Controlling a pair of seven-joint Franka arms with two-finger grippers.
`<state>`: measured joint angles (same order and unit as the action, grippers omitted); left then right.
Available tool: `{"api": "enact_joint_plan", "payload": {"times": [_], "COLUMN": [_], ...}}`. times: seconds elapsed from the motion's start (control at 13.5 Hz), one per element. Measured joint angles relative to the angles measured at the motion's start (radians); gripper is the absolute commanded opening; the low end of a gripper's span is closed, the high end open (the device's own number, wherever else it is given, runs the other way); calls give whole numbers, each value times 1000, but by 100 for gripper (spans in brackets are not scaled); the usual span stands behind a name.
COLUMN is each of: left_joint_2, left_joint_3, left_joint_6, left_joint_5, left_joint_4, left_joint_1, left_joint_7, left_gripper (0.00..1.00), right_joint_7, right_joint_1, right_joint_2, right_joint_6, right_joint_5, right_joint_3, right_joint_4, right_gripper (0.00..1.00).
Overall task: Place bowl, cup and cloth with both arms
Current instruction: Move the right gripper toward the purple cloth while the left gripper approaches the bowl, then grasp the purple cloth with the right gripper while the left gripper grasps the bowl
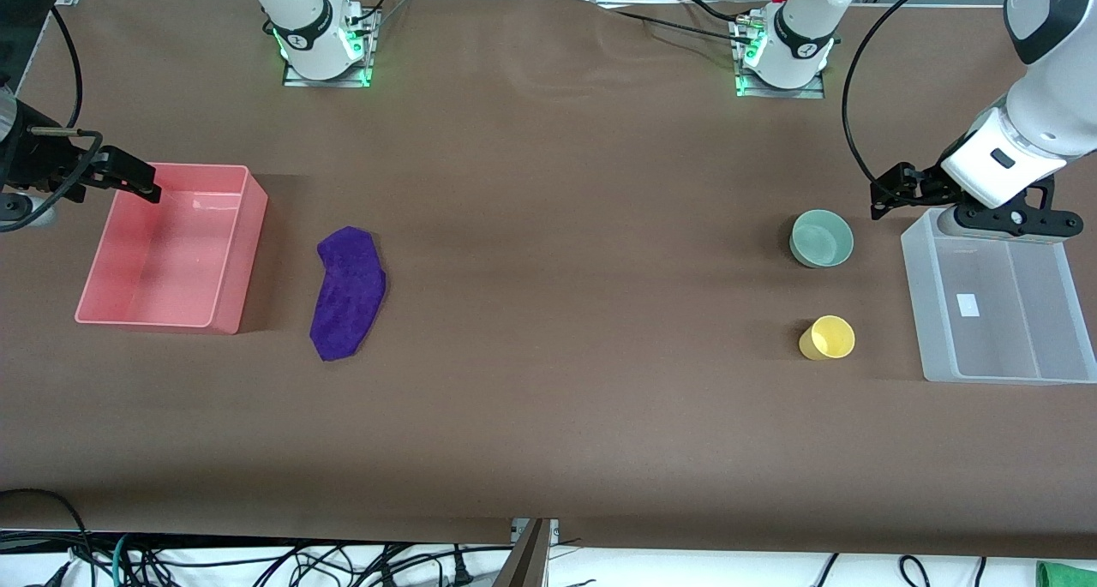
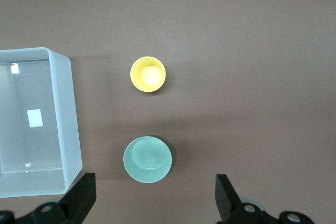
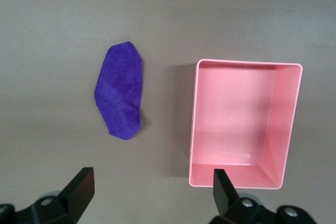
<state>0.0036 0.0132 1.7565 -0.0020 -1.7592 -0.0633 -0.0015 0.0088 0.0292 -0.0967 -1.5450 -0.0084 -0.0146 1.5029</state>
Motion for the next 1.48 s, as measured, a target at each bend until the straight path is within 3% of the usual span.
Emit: {"api": "enact_joint_plan", "payload": {"times": [0.37,0.67,1.04,1.33,1.48], "left_joint_2": [55,81,82,100,119], "left_joint_3": [0,0,0,-6,-12], "left_joint_6": [-95,-109,-165,-170,-76], "left_joint_5": [0,0,0,1,1], "left_joint_4": [101,121,121,85,13], "left_joint_1": [-1,-2,-1,41,88], "left_joint_7": [0,0,0,163,345], "left_gripper": [100,100,100,100,100], "right_joint_7": [0,0,0,17,23], "right_joint_1": [0,1,31,102,114], "right_joint_2": [0,-14,-148,-285,-311], "right_joint_6": [0,0,-24,-211,-358], "right_joint_5": [0,0,4,6,6], "right_joint_3": [0,3,13,17,38], "right_joint_4": [0,0,8,57,139], "right_gripper": [100,100,100,100,100]}}
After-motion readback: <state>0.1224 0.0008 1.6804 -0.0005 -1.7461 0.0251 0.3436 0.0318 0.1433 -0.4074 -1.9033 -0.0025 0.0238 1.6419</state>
